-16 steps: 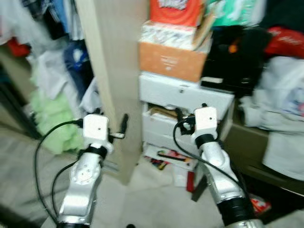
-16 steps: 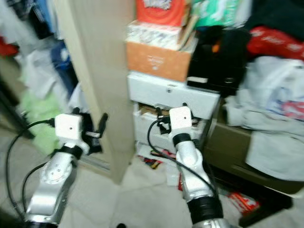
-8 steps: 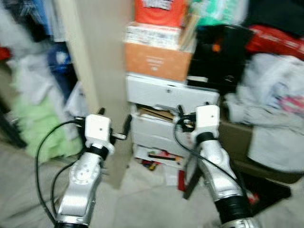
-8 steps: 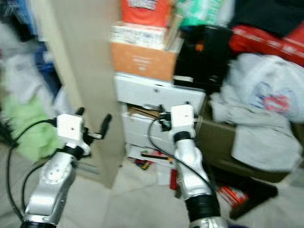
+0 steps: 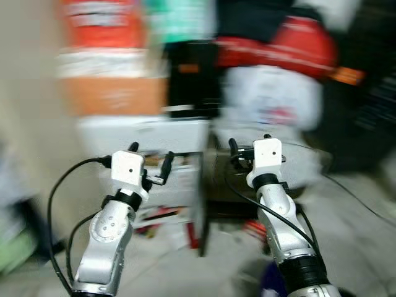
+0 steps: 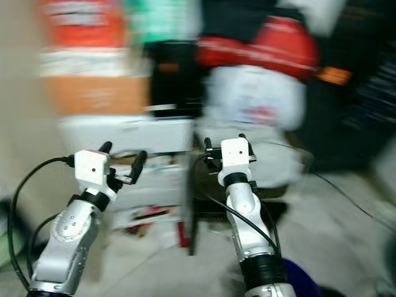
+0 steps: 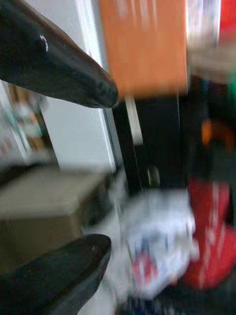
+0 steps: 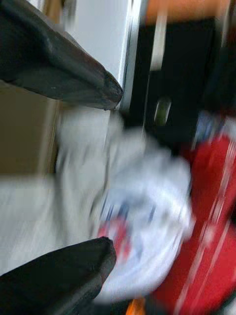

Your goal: Clean up the room

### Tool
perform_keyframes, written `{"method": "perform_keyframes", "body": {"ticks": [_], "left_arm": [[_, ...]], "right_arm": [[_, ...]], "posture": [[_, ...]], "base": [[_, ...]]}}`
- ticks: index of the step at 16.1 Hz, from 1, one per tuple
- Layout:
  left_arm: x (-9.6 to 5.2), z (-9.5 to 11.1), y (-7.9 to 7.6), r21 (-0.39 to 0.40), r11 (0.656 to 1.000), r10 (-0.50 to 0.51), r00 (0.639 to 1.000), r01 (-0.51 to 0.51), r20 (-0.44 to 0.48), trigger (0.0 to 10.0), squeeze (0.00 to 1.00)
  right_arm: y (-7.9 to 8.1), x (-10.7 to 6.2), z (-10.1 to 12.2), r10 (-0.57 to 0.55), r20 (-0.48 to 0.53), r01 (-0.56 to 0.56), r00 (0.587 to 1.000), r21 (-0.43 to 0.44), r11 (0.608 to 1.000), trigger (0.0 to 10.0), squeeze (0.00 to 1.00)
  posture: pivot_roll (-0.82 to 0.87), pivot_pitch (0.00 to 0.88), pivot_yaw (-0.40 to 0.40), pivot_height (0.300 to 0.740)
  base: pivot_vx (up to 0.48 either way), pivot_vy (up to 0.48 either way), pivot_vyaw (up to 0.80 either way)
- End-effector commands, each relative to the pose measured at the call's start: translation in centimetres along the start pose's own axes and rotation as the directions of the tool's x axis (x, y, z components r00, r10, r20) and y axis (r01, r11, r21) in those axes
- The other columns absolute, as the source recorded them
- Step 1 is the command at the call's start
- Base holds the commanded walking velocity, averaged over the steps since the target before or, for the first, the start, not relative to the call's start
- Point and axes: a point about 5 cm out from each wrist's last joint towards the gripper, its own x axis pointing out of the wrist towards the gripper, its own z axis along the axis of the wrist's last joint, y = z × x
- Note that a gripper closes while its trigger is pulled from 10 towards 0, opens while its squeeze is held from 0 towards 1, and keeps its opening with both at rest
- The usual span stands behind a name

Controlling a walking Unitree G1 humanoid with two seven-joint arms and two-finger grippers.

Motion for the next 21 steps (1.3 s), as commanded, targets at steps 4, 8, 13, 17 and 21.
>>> {"method": "perform_keyframes", "body": {"ticks": [4,8,13,17,21], "left_arm": [[0.2,0.6,-0.2,0.0,1.0,-0.014,1.0,0.014,0.025,10.0,0.0],[0.2,0.6,-0.2,0.002,1.0,-0.008,1.0,0.008,0.024,10.0,0.0],[0.0,0.4,0.3,0.034,0.999,0.035,0.999,-0.036,0.008,10.0,0.0],[-1.4,0.8,1.9,0.058,0.994,0.094,0.996,-0.095,0.004,10.0,0.0],[-3.7,0.4,3.7,0.104,0.985,0.141,0.99,-0.137,-0.028,10.0,0.0]], "right_arm": [[0.1,0.3,0.2,0.001,0.003,-0.001,1.0,0.007,1.0,10.0,0.0],[0.3,0.2,0.2,0.017,0.007,-0.017,1.0,0.008,1.0,10.0,0.0],[0.4,0.2,0.3,0.034,0.018,-0.034,0.999,-0.017,0.999,10.0,0.0],[-0.3,-0.5,0.7,0.051,0.035,-0.049,0.998,-0.049,0.998,10.0,0.0],[-2.1,-1.8,1.0,0.046,0.036,-0.043,0.998,-0.067,0.997,10.0,0.0]], "posture": [[-0.02,0.002,-0.037,0.74],[-0.02,0.002,-0.037,0.74],[-0.02,0.0,-0.04,0.74],[-0.01,0.0,-0.035,0.74],[-0.02,0.001,-0.041,0.74]], "base": [[0.339,0.0,-0.13],[0.12,0.0,0.0],[0.0,0.0,0.0],[0.0,0.0,0.8],[0.0,0.0,0.8]]}}
